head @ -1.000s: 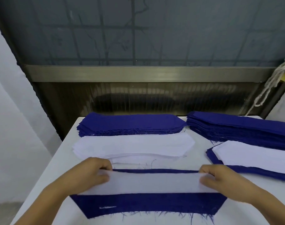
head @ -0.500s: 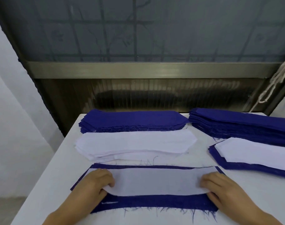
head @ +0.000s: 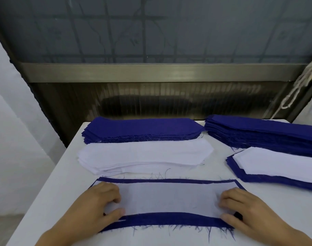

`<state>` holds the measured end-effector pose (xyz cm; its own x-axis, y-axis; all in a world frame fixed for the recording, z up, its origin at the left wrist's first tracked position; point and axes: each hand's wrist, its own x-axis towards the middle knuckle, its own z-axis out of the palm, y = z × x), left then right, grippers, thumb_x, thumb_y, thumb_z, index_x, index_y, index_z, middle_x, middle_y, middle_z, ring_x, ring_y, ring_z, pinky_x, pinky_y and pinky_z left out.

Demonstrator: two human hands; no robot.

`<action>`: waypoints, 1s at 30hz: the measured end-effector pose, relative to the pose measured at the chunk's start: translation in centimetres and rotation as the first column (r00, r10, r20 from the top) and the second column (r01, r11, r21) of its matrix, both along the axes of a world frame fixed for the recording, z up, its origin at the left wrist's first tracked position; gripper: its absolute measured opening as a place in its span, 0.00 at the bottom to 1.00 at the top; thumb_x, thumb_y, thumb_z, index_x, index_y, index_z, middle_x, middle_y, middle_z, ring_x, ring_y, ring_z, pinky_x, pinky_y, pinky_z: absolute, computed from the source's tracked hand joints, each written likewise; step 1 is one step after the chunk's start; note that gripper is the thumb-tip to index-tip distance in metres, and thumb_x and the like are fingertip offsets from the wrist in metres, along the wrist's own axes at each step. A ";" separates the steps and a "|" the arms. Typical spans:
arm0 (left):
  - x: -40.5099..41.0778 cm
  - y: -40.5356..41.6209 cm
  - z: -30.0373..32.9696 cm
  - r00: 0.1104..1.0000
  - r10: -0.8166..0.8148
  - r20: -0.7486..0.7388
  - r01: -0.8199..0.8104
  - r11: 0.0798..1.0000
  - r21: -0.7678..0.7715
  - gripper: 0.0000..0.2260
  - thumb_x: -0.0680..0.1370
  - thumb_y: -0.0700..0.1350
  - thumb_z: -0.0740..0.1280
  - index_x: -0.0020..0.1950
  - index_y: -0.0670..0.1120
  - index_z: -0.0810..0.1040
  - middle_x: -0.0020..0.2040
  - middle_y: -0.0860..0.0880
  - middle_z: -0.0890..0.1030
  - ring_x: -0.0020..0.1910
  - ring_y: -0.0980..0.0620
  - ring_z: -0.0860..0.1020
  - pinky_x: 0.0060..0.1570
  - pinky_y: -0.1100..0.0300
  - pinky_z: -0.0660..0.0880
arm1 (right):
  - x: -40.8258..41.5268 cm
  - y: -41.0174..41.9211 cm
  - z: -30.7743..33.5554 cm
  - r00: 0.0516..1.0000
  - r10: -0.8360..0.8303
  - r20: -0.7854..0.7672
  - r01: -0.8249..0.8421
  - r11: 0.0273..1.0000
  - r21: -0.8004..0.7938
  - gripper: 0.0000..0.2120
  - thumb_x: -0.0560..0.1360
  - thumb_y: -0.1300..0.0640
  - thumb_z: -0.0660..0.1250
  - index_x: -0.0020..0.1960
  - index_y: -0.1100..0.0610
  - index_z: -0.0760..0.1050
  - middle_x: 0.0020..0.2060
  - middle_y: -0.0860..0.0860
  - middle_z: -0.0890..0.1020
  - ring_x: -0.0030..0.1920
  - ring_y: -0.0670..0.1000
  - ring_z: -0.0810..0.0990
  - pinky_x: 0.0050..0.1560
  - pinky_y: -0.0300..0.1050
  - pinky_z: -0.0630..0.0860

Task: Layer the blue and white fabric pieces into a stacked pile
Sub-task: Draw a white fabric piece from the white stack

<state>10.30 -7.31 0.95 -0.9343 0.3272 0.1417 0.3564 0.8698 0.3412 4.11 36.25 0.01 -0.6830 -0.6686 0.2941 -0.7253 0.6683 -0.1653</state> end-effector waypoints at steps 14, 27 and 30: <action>-10.3 7.1 1.5 0.963 0.188 -0.191 -0.178 0.982 0.070 0.07 0.78 0.51 0.66 0.54 0.53 0.79 0.52 0.59 0.77 0.50 0.58 0.73 0.51 0.65 0.71 | -9.7 -8.9 2.3 0.973 -0.174 0.154 0.201 0.964 -0.176 0.06 0.79 0.50 0.65 0.54 0.49 0.75 0.48 0.39 0.73 0.50 0.40 0.72 0.51 0.34 0.71; -15.7 9.5 0.7 0.982 0.153 0.115 -0.172 0.968 0.184 0.14 0.73 0.59 0.70 0.51 0.52 0.79 0.46 0.57 0.75 0.47 0.58 0.73 0.49 0.62 0.73 | -14.7 -11.5 1.4 0.852 -0.202 0.483 0.292 0.949 -0.119 0.09 0.80 0.52 0.63 0.48 0.56 0.78 0.44 0.47 0.77 0.45 0.48 0.76 0.47 0.34 0.72; -16.0 9.7 0.8 0.978 0.176 0.110 -0.192 0.969 0.157 0.11 0.75 0.57 0.69 0.50 0.51 0.80 0.43 0.56 0.74 0.44 0.56 0.74 0.44 0.62 0.73 | -15.2 -11.8 1.7 0.814 -0.240 0.529 0.333 0.939 -0.086 0.13 0.81 0.52 0.60 0.49 0.61 0.77 0.44 0.52 0.78 0.45 0.50 0.77 0.46 0.36 0.72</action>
